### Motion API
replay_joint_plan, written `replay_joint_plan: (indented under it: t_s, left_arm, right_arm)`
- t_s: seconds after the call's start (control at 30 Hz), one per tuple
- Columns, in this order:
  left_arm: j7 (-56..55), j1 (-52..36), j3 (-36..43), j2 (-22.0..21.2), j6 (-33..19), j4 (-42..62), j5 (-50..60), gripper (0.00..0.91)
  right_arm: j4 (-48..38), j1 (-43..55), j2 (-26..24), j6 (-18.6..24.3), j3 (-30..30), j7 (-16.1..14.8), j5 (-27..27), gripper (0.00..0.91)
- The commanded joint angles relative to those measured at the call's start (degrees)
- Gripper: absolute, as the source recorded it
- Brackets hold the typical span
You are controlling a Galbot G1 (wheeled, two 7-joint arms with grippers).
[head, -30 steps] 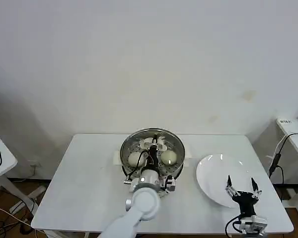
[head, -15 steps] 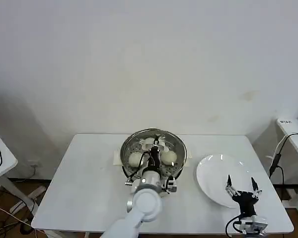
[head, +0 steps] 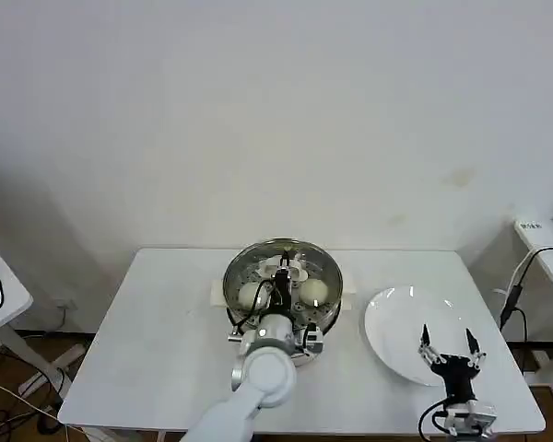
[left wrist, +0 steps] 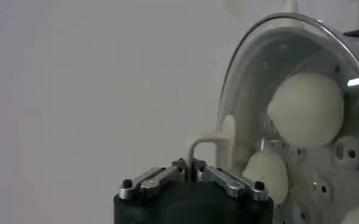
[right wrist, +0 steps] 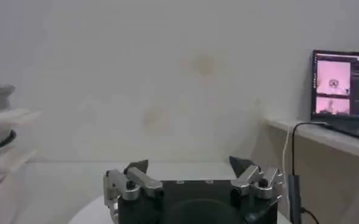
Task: Take steamed baozi put them in steamer then cover it.
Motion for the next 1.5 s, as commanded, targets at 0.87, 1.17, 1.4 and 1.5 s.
replay_joint_plan:
  t_s: [0.87, 1.17, 1.4, 1.5]
  left_arm:
    - [-0.31, 0.21, 0.41, -0.97, 0.13, 1.01, 1.75, 0.907]
    - [-0.44, -0.16, -0.15, -0.71, 0.27, 0.09, 1.51, 0.907]
    - [-0.24, 0.23, -0.08, 0.54, 0.56, -1.99, 1.19, 0.907]
    - [-0.62, 0.77, -0.09, 1.04, 0.31, -3.22, 1.24, 0.907]
  right_arm:
    - [-0.73, 0.45, -1.07, 0.07, 0.31, 0.07, 0.43, 0.907]
    - [-1.32, 0.89, -1.22, 0.07, 0.35, -0.06, 0.29, 0.907]
    - [-1.73, 0.83, -1.52, 0.25, 0.86, -0.1, 0.35, 0.907]
    - [-1.49, 0.77, -1.53, 0.22, 0.86, -0.09, 0.4, 0.907]
